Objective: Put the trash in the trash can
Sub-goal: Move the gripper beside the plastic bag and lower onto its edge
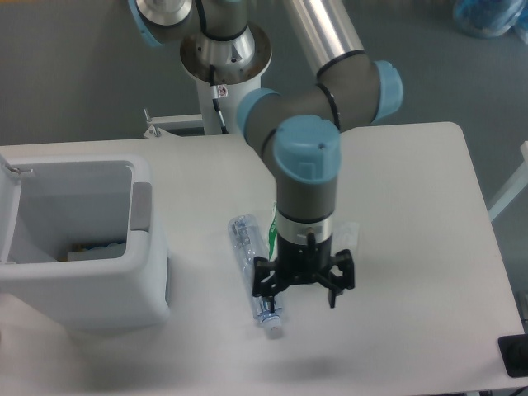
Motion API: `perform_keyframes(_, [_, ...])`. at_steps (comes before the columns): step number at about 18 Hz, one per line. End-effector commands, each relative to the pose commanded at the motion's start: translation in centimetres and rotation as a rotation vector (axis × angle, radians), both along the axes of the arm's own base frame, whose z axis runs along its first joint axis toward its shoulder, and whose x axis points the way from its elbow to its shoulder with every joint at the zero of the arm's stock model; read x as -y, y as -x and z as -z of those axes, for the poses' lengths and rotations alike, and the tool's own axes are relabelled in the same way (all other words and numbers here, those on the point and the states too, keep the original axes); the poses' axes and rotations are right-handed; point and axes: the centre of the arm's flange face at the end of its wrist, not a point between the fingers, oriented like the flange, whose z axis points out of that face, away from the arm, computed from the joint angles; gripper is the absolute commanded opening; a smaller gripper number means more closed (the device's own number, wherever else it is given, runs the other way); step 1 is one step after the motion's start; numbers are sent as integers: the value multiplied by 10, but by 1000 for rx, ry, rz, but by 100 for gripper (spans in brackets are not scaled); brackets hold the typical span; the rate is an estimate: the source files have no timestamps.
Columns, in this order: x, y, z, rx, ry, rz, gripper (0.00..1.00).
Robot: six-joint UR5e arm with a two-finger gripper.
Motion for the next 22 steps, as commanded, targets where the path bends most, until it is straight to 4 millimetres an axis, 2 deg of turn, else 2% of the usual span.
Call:
perform_keyframes(2, [5,2,15,-32,33,109,100])
perform_keyframes(5, [20,21,23,-68,56,226,100])
perform_keyframes(8, [33,33,42,-79,79,349,100])
perform_keyframes(10, [50,44,55,-93,96,441,100])
perform_keyframes(11, [53,45,68,-93,109,497,100])
perform_keyframes(12, [55,44,72,-94,115,517,100])
perform_keyframes(17, [88,51,102,-98,153,671,100])
perform_keyframes(20, [99,60,108,-107,206,691,100])
perform_keyframes(22, [103,58,116,-99,257,694,100])
